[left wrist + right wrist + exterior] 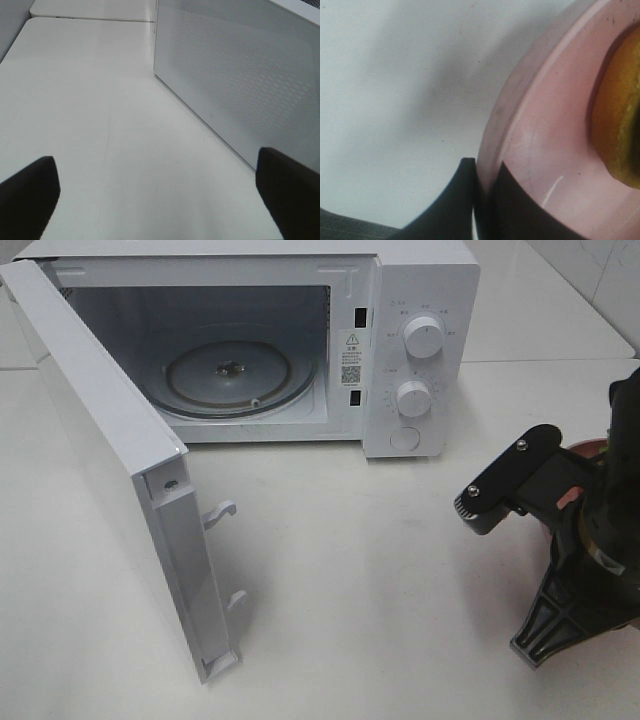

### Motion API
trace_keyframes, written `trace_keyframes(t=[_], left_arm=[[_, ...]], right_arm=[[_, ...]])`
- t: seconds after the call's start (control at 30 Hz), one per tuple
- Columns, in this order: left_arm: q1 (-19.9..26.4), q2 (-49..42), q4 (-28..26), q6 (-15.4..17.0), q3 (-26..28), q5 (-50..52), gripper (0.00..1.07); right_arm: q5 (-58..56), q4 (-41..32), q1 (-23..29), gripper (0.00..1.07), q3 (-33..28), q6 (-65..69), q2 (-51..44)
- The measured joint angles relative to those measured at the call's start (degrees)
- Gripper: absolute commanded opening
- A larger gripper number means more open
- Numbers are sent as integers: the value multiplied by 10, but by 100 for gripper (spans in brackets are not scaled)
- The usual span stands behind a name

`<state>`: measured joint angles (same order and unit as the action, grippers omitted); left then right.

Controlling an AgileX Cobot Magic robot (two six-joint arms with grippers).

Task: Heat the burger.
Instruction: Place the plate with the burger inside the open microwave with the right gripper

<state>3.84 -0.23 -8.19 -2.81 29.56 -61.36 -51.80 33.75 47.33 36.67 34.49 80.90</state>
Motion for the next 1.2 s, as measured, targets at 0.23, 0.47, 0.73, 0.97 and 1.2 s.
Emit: trace_keyframes(t=[0.23,0.47,0.73,0.97,1.2], left_arm=[[0,0,0,0,0,0,100],[0,0,0,0,0,0,100],[0,0,0,0,0,0,100],[0,0,0,0,0,0,100],[0,0,0,0,0,0,100]], right_arm=[[0,1,55,0,0,-1,0],[-1,1,107,0,0,-25,0],[2,11,147,0,0,-105,0],[23,13,147,1,-1,-164,0],[69,14,147,1,-1,-261,0]])
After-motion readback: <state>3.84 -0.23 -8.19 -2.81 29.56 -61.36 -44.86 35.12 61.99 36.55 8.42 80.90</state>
